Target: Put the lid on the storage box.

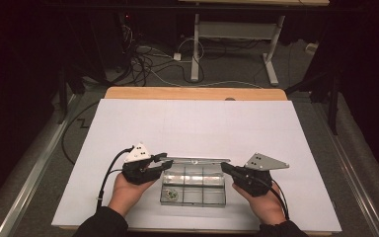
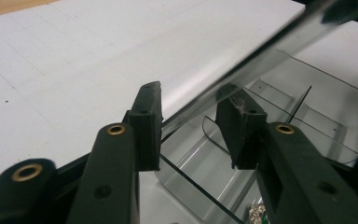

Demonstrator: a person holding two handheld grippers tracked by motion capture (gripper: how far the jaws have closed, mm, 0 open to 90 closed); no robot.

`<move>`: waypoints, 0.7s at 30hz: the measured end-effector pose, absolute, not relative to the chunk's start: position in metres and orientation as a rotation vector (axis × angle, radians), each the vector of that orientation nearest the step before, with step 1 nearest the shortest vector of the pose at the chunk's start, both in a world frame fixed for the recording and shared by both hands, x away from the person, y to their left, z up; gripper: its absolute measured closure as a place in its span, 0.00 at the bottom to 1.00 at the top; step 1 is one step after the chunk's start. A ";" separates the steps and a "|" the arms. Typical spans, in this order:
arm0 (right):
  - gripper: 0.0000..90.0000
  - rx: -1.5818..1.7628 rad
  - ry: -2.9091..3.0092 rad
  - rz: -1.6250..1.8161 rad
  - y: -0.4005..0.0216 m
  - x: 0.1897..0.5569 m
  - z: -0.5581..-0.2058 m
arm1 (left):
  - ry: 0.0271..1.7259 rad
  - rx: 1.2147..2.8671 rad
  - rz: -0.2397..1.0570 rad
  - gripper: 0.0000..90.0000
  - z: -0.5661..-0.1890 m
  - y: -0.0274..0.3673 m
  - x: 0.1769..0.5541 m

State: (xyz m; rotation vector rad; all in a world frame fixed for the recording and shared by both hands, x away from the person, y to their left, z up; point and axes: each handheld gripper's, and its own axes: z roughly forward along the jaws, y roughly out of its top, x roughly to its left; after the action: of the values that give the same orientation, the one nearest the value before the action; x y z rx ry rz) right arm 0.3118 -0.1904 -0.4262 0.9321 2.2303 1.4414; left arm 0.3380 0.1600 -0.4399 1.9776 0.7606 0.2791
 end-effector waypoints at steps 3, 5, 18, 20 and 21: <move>1.00 0.936 2.236 1.448 -0.190 0.309 -0.426 | 0.767 1.977 0.283 0.66 -0.440 0.160 0.337; 1.00 0.935 2.237 1.447 -0.190 0.307 -0.427 | 0.770 1.970 0.272 0.64 -0.440 0.159 0.337; 1.00 0.932 2.255 1.439 -0.189 0.302 -0.430 | 0.809 1.991 0.226 0.61 -0.448 0.172 0.313; 1.00 0.941 2.253 1.447 -0.190 0.301 -0.430 | 0.823 1.992 0.185 0.57 -0.452 0.174 0.305; 1.00 0.946 2.251 1.447 -0.190 0.300 -0.431 | 0.819 2.003 0.178 0.57 -0.454 0.173 0.301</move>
State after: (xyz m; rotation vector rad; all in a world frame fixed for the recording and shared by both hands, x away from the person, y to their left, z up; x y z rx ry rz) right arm 0.2999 -0.1896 -0.4305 0.9456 2.2514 1.4473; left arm 0.3010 0.1726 -0.4538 2.0032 0.8191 0.1777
